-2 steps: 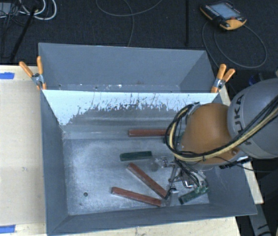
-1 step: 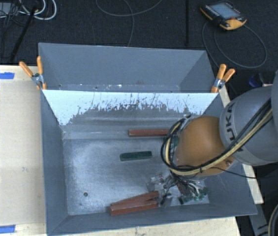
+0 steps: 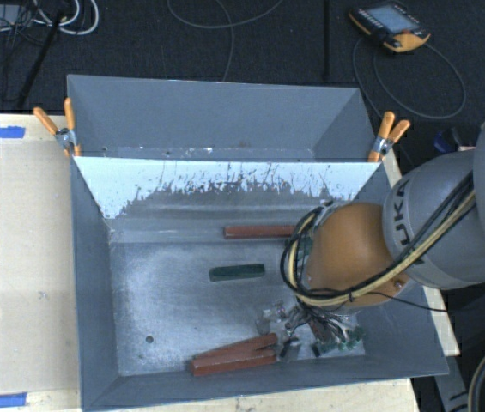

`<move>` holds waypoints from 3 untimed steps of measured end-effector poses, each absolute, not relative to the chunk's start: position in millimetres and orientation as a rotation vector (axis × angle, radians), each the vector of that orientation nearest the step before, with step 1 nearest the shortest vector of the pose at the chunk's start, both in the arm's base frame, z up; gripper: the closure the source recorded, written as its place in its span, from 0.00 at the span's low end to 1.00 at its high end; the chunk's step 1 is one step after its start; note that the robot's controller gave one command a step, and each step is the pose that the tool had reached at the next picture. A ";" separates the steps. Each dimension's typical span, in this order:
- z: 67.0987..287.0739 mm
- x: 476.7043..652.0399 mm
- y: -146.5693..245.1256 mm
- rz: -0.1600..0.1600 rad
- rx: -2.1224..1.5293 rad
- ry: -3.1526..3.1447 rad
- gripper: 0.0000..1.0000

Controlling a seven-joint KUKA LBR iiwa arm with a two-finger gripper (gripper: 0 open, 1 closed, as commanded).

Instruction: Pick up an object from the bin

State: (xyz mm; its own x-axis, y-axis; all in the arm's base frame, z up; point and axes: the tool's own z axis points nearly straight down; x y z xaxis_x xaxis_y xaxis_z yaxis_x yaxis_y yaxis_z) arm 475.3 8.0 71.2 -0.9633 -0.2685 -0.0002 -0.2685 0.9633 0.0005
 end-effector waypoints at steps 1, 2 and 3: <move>75.4 521.9 -36.4 0.004 -0.387 3.119 1.00; 75.0 539.3 -46.7 -0.006 -0.340 3.121 1.00; 212.5 583.5 -65.7 0.001 -0.630 3.074 1.00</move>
Offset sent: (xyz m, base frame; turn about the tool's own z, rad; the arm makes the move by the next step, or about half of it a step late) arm 0.0759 -0.0088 0.0011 0.0695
